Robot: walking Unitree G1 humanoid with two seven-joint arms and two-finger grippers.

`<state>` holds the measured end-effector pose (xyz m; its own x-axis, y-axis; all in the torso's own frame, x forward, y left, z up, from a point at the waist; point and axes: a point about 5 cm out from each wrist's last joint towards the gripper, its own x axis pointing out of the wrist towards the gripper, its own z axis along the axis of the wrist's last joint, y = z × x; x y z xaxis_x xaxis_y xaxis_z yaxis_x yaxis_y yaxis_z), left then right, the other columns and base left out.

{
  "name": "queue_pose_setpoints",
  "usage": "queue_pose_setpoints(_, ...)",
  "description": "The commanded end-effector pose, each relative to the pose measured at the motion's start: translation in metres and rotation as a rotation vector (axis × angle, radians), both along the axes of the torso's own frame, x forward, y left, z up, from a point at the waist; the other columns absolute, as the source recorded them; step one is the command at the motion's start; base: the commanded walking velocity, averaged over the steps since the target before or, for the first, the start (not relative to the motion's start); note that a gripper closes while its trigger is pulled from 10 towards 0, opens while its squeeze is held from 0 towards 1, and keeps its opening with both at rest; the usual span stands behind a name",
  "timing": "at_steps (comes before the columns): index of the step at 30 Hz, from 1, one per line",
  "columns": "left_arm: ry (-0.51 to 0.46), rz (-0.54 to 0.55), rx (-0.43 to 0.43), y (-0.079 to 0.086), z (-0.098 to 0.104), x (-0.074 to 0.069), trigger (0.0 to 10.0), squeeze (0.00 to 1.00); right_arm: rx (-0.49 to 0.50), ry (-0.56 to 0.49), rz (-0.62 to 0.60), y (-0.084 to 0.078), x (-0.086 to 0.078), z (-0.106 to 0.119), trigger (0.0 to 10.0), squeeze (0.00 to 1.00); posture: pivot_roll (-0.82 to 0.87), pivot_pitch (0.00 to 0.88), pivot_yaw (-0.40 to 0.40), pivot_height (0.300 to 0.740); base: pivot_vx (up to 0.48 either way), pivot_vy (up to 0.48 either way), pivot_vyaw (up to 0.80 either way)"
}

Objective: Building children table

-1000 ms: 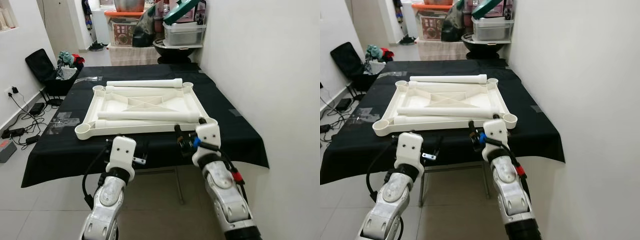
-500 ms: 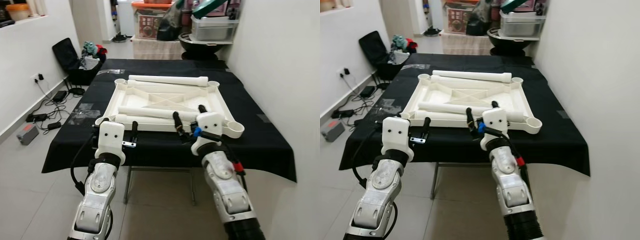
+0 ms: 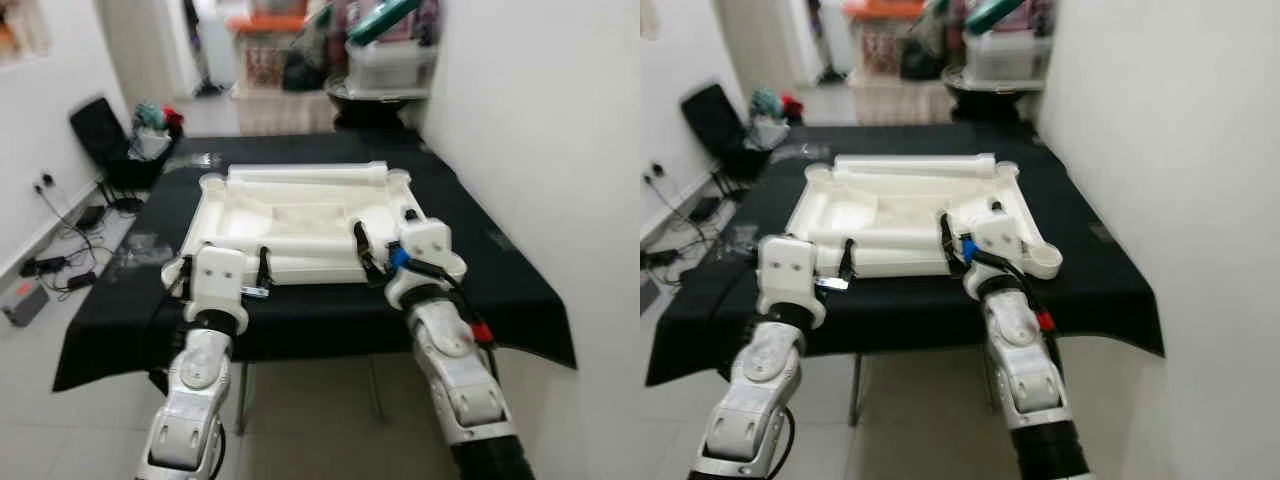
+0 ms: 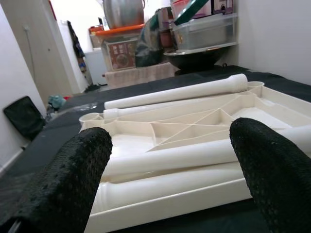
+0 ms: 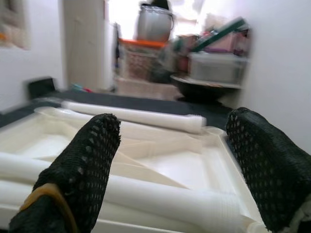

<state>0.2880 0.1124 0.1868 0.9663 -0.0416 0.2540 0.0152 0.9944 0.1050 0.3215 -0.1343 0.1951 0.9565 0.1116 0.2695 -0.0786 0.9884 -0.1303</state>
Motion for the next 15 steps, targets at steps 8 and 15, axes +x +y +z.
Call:
queue_pose_setpoints(8, 0.008, 0.02, 0.016, 0.007, -0.001, -0.001, 10.0, 0.0, 0.001, -0.004, 0.024, 0.006, 0.004, 0.005, 10.0, 0.0, 0.02, 0.0, -0.037, 0.74, 0.306, 0.0, 0.0)
queue_pose_setpoints(15, 0.025, 0.023, -0.016, 0.007, -0.003, 0.0, 10.0, 0.0, -0.055, -0.01, 0.046, -0.007, 0.024, 0.03, 10.0, 0.0, 0.02, 0.0, -0.036, 0.74, 0.161, 0.0, 0.0)
